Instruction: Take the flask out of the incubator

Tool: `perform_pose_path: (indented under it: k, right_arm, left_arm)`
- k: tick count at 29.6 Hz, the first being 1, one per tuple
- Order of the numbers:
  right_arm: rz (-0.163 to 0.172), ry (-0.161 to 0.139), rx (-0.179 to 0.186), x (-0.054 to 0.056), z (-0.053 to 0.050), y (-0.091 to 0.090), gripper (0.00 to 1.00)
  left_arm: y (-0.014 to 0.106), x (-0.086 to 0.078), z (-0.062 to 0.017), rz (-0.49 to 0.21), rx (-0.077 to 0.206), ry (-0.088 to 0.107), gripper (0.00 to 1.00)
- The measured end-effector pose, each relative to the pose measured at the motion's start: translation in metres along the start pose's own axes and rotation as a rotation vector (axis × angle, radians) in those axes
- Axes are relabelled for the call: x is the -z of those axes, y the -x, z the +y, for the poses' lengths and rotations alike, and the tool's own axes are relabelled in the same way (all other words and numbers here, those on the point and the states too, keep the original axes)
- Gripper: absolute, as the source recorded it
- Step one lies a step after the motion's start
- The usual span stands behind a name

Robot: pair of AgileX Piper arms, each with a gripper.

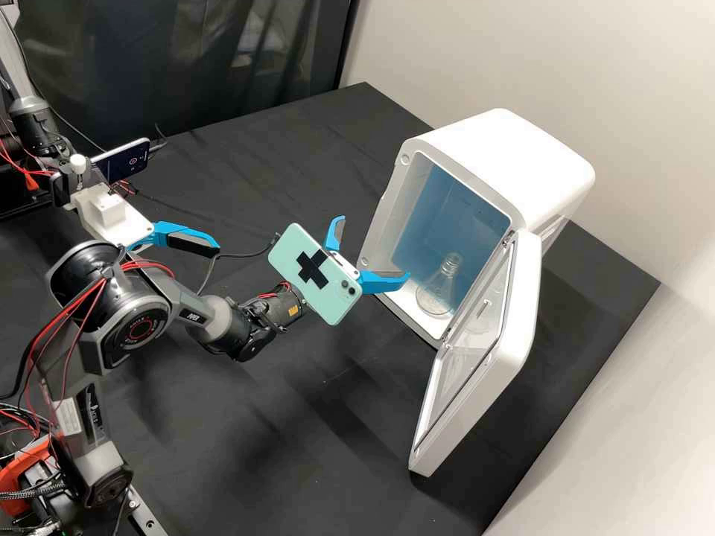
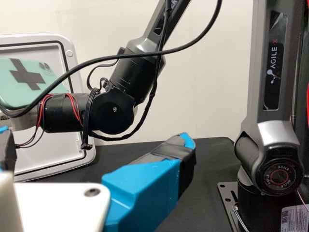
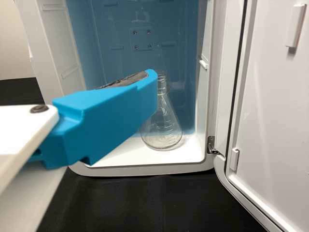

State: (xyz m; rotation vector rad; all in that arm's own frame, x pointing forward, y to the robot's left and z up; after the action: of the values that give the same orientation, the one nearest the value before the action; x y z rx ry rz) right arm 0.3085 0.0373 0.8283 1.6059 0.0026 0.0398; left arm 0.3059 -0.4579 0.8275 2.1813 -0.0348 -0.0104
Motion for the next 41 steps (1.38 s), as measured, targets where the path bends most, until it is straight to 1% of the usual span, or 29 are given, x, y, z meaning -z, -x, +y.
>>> perform_pose_path:
  k: [5,11,15,17,19,21,22,23,24,26,27,29,30,32,33,34,35,37,41]
  right_arm:
    - [0.000,0.000,0.000,0.000,0.000,0.000,1.00]
    - [0.000,0.000,0.000,0.000,0.000,0.000,1.00]
    - [0.000,0.000,0.000,0.000,0.000,0.000,1.00]
    - [0.000,0.000,0.000,0.000,0.000,0.000,1.00]
    - [0.000,0.000,0.000,0.000,0.000,0.000,1.00]
    - [0.000,0.000,0.000,0.000,0.000,0.000,1.00]
    - [0.000,0.000,0.000,0.000,0.000,0.000,1.00]
    - [0.000,0.000,0.000,0.000,0.000,0.000,1.00]
    - [0.000,0.000,0.000,0.000,0.000,0.000,1.00]
    - [0.000,0.000,0.000,0.000,0.000,0.000,1.00]
    - [0.000,0.000,0.000,0.000,0.000,0.000,1.00]
    - [0.000,0.000,0.000,0.000,0.000,0.000,1.00]
    - [0.000,0.000,0.000,0.000,0.000,0.000,1.00]
    - [0.000,0.000,0.000,0.000,0.000,0.000,1.00]
    - [0.000,0.000,0.000,0.000,0.000,0.000,1.00]
    - [-0.001,-0.001,-0.001,0.000,0.000,0.000,1.00]
    - [-0.003,-0.003,-0.003,0.000,0.000,0.000,1.00]
    - [-0.006,-0.007,-0.007,-0.001,0.001,0.000,1.00]
    - [-0.006,-0.007,-0.007,-0.001,0.001,0.000,1.00]
  left_arm:
    - [0.000,0.000,-0.0005,0.000,0.001,0.000,1.00]
    - [0.002,0.004,-0.0104,0.013,0.039,0.001,1.00]
    - [0.003,0.004,-0.0125,0.014,0.045,0.001,1.00]
    - [0.006,0.006,-0.0159,0.018,0.060,-0.002,1.00]
    - [0.011,0.009,-0.0199,0.016,0.075,-0.014,1.00]
    - [0.016,0.018,-0.0236,0.035,0.088,-0.018,1.00]
    - [0.020,0.025,-0.0262,0.053,0.096,-0.011,1.00]
    - [0.022,0.029,-0.0271,0.062,0.096,-0.009,1.00]
    - [0.026,0.039,-0.0296,0.087,0.103,0.001,1.00]
    - [0.032,0.052,-0.0311,0.127,0.107,0.018,1.00]
    - [0.035,0.060,-0.0322,0.149,0.113,0.028,1.00]
    - [0.041,0.069,-0.0324,0.175,0.111,0.042,1.00]
    - [0.045,0.075,-0.0327,0.191,0.108,0.044,1.00]
    - [0.052,0.083,-0.0327,0.210,0.096,0.059,1.00]
    - [0.055,0.088,-0.0325,0.218,0.089,0.060,1.00]
    - [0.060,0.091,-0.0328,0.218,0.086,0.053,1.00]
    - [0.063,0.094,-0.0331,0.225,0.082,0.055,1.00]
    - [0.073,0.100,-0.0348,0.220,0.083,0.052,1.00]
    - [0.087,0.105,-0.0377,0.221,0.092,0.049,1.00]
